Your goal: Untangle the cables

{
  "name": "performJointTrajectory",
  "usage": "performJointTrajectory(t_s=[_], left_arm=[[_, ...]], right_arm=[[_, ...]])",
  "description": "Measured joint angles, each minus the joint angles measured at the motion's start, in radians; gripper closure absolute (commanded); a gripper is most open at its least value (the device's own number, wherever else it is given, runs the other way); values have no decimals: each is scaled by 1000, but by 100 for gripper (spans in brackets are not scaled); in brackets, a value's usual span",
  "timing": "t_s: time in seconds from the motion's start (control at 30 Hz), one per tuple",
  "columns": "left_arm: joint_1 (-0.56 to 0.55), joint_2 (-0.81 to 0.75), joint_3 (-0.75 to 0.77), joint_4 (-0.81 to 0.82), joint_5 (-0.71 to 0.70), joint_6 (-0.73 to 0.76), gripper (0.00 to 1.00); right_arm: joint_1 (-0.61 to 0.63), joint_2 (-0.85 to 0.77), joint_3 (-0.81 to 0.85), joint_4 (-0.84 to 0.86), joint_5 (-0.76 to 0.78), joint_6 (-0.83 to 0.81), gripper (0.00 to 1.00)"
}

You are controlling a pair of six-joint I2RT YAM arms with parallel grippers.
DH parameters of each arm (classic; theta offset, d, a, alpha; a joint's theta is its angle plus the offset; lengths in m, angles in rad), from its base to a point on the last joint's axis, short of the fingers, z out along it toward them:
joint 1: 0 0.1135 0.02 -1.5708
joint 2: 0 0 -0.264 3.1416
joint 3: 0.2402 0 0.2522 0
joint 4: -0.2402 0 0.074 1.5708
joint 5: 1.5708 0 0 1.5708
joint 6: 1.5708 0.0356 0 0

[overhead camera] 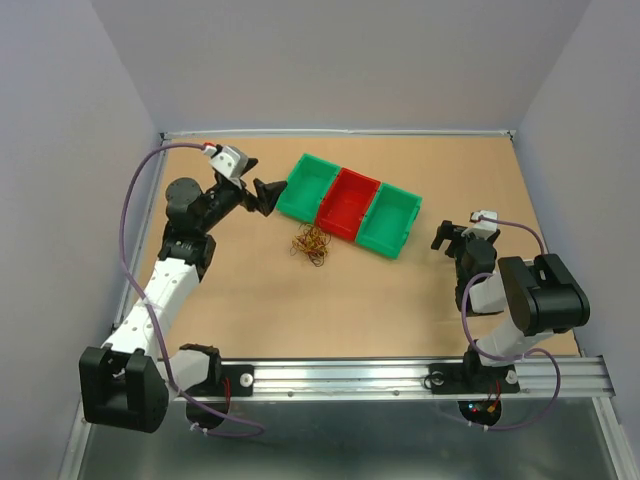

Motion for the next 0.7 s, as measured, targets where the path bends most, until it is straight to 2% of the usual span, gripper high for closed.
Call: performJointTrajectory(t_s=[0.17, 0.27, 0.37, 0.43, 0.5, 0.7], left_arm=[[-11, -10, -80, -55, 143, 146, 1], [-61, -37, -114, -97, 165, 240, 1], [-172, -57, -131, -136, 103, 314, 1], [-259, -50, -131, -159, 39, 357, 1], [-328, -21, -131, -181, -38, 387, 1], [-377, 196, -82, -284, -236, 425, 1]], right_arm=[[0, 0, 0, 0, -3, -1, 0], [1, -2, 0, -1, -5, -5, 0], [26, -59, 1, -53, 32, -13, 0], [70, -159, 10, -124, 86, -19, 0], [107, -302, 38, -240, 114, 48, 0], [121, -589, 127, -488, 47, 220, 0]])
